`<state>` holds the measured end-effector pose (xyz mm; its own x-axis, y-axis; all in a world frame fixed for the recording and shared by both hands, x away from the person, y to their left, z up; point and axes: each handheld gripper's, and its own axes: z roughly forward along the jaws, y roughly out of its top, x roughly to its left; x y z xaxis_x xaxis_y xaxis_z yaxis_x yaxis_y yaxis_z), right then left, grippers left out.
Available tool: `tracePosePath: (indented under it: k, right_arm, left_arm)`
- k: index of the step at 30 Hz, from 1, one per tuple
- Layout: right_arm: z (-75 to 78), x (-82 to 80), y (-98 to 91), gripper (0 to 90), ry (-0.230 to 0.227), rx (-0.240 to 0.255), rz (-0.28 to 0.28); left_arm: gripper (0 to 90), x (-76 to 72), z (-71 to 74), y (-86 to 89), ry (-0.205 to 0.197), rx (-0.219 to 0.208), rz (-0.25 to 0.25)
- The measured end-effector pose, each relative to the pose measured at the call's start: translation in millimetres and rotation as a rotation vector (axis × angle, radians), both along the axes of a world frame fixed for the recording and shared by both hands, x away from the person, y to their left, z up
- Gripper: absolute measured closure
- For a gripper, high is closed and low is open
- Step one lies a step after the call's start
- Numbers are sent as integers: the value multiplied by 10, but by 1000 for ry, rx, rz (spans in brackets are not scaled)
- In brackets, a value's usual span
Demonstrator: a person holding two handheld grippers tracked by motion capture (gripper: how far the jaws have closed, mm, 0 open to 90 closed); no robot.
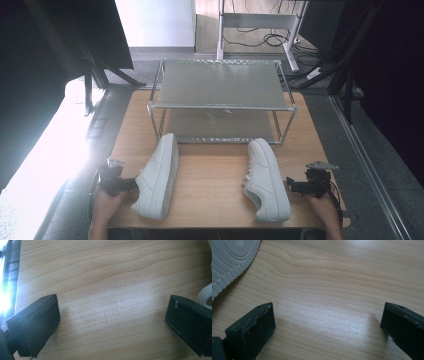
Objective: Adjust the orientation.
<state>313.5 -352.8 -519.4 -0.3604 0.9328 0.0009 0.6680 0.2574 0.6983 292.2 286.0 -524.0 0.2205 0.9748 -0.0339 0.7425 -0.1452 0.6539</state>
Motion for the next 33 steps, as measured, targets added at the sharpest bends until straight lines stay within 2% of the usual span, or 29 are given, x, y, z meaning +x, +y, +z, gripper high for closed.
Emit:
tracePosePath:
  k: [11, 14, 25, 28, 32, 33]
  right_arm:
    - [0, 1, 1, 0, 1, 1, 0]
    - [0, 1, 0, 0, 0, 0, 0]
    - [0, 1, 2, 0, 1, 2, 0]
    - [0, 1, 2, 0, 1, 2, 0]
    - [0, 2, 2, 0, 1, 1, 0]
    - [0, 2, 2, 0, 1, 1, 0]
  left_arm:
    - [0, -6, 1, 34, 0, 1, -5]
    - [5, -16, 7, 101, -1, -3, 39]
    - [2, -11, 3, 97, 1, -4, 39]
    - [0, -17, 8, 118, -2, -26, 35]
    - [0, -56, 32, 200, 1, -96, 22]
    - [0, -69, 40, 215, -2, -102, 25]
